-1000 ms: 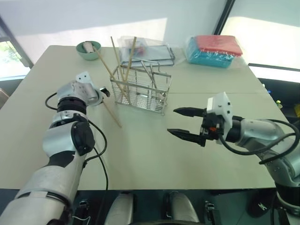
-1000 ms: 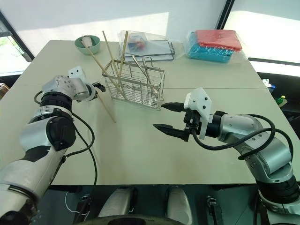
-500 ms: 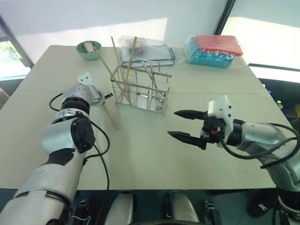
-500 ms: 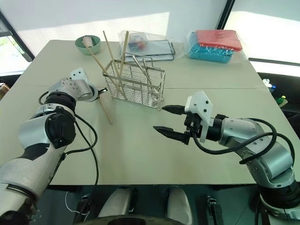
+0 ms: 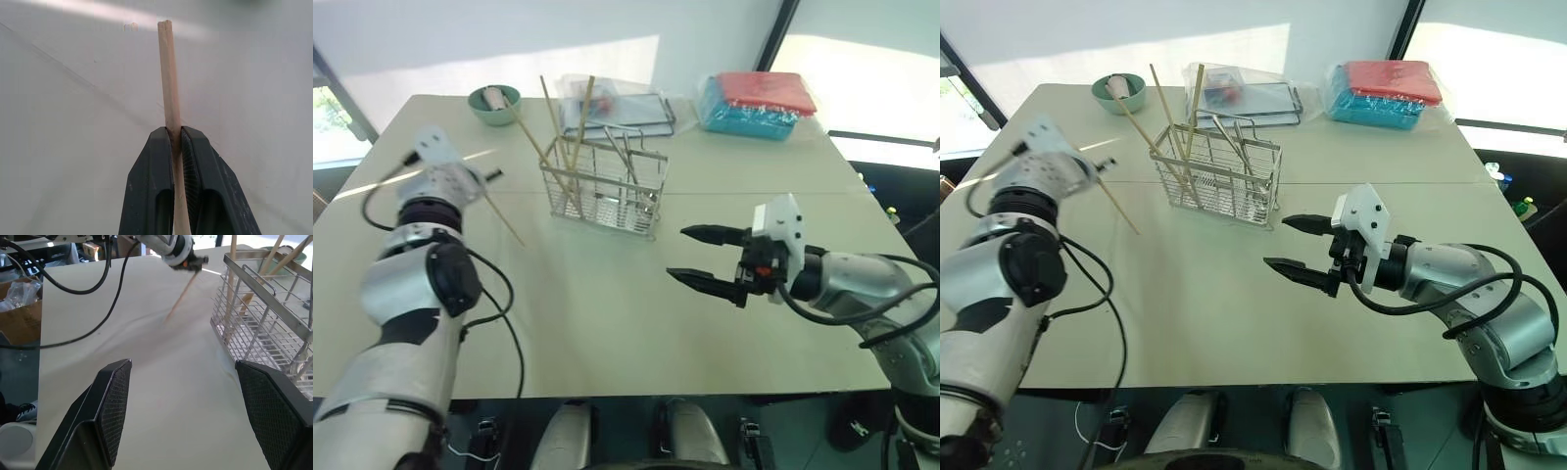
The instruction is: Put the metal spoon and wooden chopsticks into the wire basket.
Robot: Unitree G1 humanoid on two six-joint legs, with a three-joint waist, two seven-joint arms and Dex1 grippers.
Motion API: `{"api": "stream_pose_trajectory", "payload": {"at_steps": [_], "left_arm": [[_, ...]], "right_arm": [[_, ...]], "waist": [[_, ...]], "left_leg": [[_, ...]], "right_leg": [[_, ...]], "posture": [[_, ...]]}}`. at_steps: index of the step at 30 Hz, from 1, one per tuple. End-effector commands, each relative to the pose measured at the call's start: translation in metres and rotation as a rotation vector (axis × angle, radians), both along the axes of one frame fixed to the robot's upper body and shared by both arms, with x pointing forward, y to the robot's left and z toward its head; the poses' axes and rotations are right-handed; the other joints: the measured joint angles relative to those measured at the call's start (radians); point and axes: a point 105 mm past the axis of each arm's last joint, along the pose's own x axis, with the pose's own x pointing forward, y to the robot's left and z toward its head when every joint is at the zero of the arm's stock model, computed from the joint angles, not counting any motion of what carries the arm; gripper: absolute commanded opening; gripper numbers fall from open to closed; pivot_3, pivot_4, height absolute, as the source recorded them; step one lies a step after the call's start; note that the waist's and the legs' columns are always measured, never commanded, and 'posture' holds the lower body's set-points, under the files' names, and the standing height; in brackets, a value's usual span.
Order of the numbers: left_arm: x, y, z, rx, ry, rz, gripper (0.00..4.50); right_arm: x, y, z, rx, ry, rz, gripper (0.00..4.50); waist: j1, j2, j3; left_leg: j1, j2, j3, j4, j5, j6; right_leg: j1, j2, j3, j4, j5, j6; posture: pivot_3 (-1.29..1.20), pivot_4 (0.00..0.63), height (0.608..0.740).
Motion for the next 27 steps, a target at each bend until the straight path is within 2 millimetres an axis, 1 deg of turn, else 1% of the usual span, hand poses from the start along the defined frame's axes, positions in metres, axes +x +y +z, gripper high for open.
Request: {"api": "stream_pose_trajectory", "payload": {"at_steps": [1,2,3,5,6,8,10,12,13,15,18,20,22,23,27], "left_arm": [[-0.011,-0.005,0.136,0.148,-0.522,-0.076,0.05],[-0.017,-0.010,0.156,0.176,-0.609,-0.109,0.05],[-0.021,-0.023,0.177,0.188,-0.696,-0.179,0.05],[-0.029,-0.051,0.210,0.207,-0.830,-0.308,0.05],[-0.033,-0.063,0.222,0.226,-0.877,-0.359,0.05],[-0.039,-0.088,0.236,0.279,-0.938,-0.461,0.05],[-0.044,-0.114,0.239,0.324,-0.978,-0.572,0.05],[-0.046,-0.136,0.234,0.340,-0.987,-0.680,0.05],[-0.045,-0.146,0.227,0.356,-0.975,-0.718,0.05],[-0.044,-0.157,0.214,0.381,-0.952,-0.761,0.05],[-0.041,-0.176,0.188,0.421,-0.900,-0.830,0.05],[-0.041,-0.184,0.175,0.445,-0.878,-0.858,0.05],[-0.038,-0.192,0.157,0.446,-0.842,-0.881,0.05],[-0.038,-0.195,0.151,0.441,-0.829,-0.888,0.05],[-0.037,-0.205,0.122,0.506,-0.789,-0.893,0.05]], "right_arm": [[-0.003,0.000,0.009,0.014,-0.026,0.012,3.50],[-0.004,-0.001,0.009,0.013,-0.022,0.012,3.50],[-0.004,-0.001,0.008,0.011,-0.018,0.011,3.50],[-0.005,-0.001,0.008,0.011,-0.013,0.011,3.50],[-0.006,0.000,0.008,0.013,-0.010,0.011,3.50],[-0.006,0.001,0.009,0.017,-0.008,0.009,3.50],[-0.007,0.001,0.010,0.021,-0.009,0.003,3.50],[-0.007,0.001,0.010,0.023,-0.009,-0.008,3.50],[-0.008,0.001,0.010,0.024,-0.008,-0.013,3.50],[-0.009,0.001,0.009,0.024,-0.007,-0.020,3.50],[-0.009,0.000,0.010,0.028,-0.009,-0.034,3.50],[-0.009,-0.001,0.010,0.031,-0.011,-0.042,3.50],[-0.009,-0.002,0.011,0.036,-0.012,-0.052,3.50],[-0.009,-0.002,0.011,0.038,-0.012,-0.056,3.50],[-0.008,-0.004,0.012,0.043,-0.016,-0.073,3.50]], "waist": [[0.008,-0.001,0.000],[0.017,-0.002,0.000],[0.023,-0.002,0.000],[0.032,-0.002,0.000],[0.032,-0.001,0.000],[0.030,0.000,0.000],[0.027,0.000,0.000],[0.023,0.001,0.000],[0.020,0.001,0.000],[0.010,0.002,0.000],[-0.006,0.003,0.000],[-0.006,0.003,0.000],[-0.004,0.003,0.000],[-0.002,0.003,0.000],[0.000,0.003,-0.001]], "left_leg": [[-0.001,0.000,-0.001,0.000,0.000,0.000],[-0.001,0.000,-0.001,0.000,0.000,0.000],[-0.001,-0.001,0.000,0.001,0.000,0.000],[-0.001,-0.002,0.000,0.001,-0.001,0.001],[-0.001,-0.003,0.000,0.001,-0.001,0.002],[0.000,-0.004,0.000,0.002,-0.004,0.006],[0.000,-0.005,0.000,0.002,-0.005,0.008],[0.000,-0.003,0.000,0.002,-0.004,0.008],[0.001,-0.002,0.000,0.002,-0.004,0.008],[0.001,-0.001,0.001,0.002,-0.004,0.008],[0.001,0.000,0.000,0.002,-0.004,0.008],[0.001,0.000,0.000,0.002,-0.004,0.008],[0.001,0.000,0.000,0.002,-0.004,0.008],[0.001,0.000,0.000,0.002,-0.004,0.008],[0.001,0.000,0.000,0.003,-0.004,0.009]], "right_leg": [[0.000,0.000,0.000,-0.001,0.000,0.000],[0.001,0.000,-0.001,-0.001,0.000,0.000],[0.002,-0.001,-0.001,-0.003,0.000,0.000],[0.002,-0.003,-0.001,-0.003,0.000,0.000],[0.003,-0.003,-0.001,-0.003,0.000,0.000],[0.004,-0.004,-0.001,-0.003,0.000,0.001],[0.005,-0.004,-0.001,-0.003,0.000,0.001],[0.004,-0.003,-0.001,-0.003,0.001,0.001],[0.004,-0.002,-0.001,-0.002,0.001,0.001],[0.004,-0.001,-0.001,-0.002,0.001,0.001],[0.004,0.000,0.000,-0.001,0.001,0.001],[0.004,0.000,0.000,-0.001,0.001,0.001],[0.004,0.000,0.000,-0.001,0.001,0.001],[0.004,0.001,0.000,-0.001,0.001,0.001],[0.004,0.000,0.000,-0.002,0.001,0.001]], "posture": [[0.00,0.150,0.667],[0.00,0.150,0.667],[0.00,0.150,0.667],[0.00,0.150,0.667],[0.00,0.150,0.667],[0.00,0.150,0.667],[0.00,0.150,0.667],[0.00,0.150,0.667],[0.00,0.150,0.667],[0.00,0.150,0.667],[0.00,0.150,0.667],[0.00,0.150,0.667],[0.00,0.150,0.667],[0.00,0.150,0.667],[0.00,0.150,0.667]]}}
